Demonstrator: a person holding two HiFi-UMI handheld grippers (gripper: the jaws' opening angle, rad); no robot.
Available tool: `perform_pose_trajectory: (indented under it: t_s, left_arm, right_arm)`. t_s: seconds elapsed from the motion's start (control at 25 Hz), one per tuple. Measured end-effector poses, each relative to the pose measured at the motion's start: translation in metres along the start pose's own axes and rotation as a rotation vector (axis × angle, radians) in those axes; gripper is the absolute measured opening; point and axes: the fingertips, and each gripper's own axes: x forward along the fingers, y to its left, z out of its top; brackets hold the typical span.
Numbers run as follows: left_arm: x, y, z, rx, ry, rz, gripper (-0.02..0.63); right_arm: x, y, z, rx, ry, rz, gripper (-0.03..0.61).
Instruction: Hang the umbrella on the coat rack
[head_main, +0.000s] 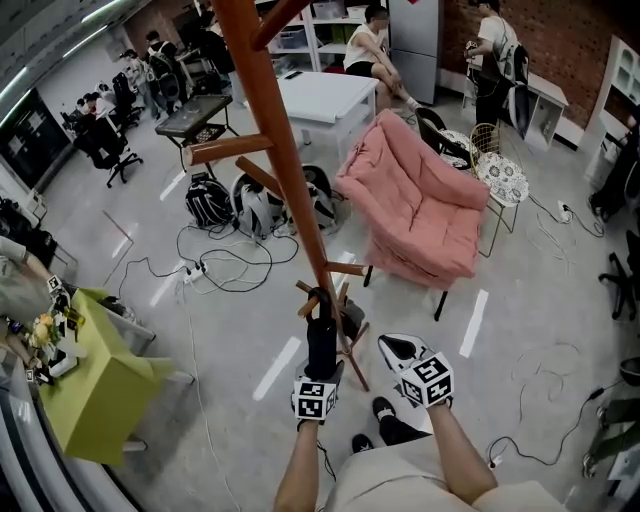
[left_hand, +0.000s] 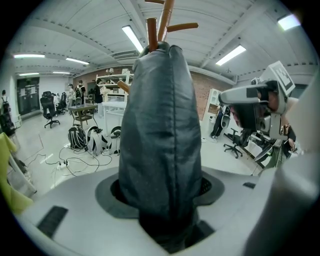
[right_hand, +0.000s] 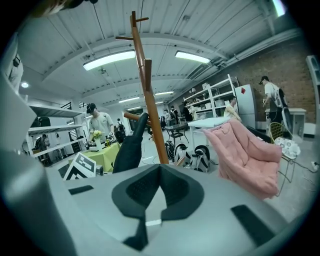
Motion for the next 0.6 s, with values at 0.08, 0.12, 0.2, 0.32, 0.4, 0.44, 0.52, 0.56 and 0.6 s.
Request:
perform_pose_trajectory:
  t_s: [0.08, 0.12, 0.2, 0.32, 0.4, 0.44, 0.52, 0.56, 0.6]
  left_arm:
    - [0.001, 0.000, -0.001, -0.001, 0.001, 0.004, 0.265]
    - [0.001, 0.000, -0.001, -0.001, 0.000, 0.007, 0.265]
    - [0.003, 0.000, 0.000, -0.003, -0.003, 0.014, 0.265]
    - [0.005, 0.002, 0.001, -0.002, -0.005, 0.025, 0.265]
    - [0.006, 0.003, 0.000, 0.000, -0.002, 0.030, 0.268]
    - [0.006, 0.003, 0.000, 0.000, -0.001, 0.028, 0.269]
    - [0.009, 0.001, 0.000, 0.004, 0.002, 0.019, 0.272]
    - [0.011, 0.001, -0.001, 0.008, 0.005, 0.018, 0.273]
    - [0.012, 0.002, -0.001, 0.010, 0.008, 0.021, 0.275]
  right_arm:
    - [0.000, 0.002, 0.002, -0.005, -0.001, 0.007, 0.003]
    - [0.000, 0.002, 0.001, -0.006, 0.000, 0.007, 0.003]
    - [0.000, 0.001, 0.001, -0.013, 0.005, 0.002, 0.003]
    - [0.000, 0.002, 0.005, -0.027, 0.001, 0.005, 0.003]
    - [0.000, 0.003, 0.007, -0.030, -0.001, 0.009, 0.003]
    - [0.000, 0.003, 0.007, -0.031, 0.001, 0.009, 0.003]
    - [0.000, 0.001, 0.006, -0.029, 0.002, 0.010, 0.003]
    - [0.000, 0.000, 0.005, -0.030, 0.003, 0.011, 0.003]
    - [0.000, 0.000, 0.004, -0.031, 0.003, 0.011, 0.003]
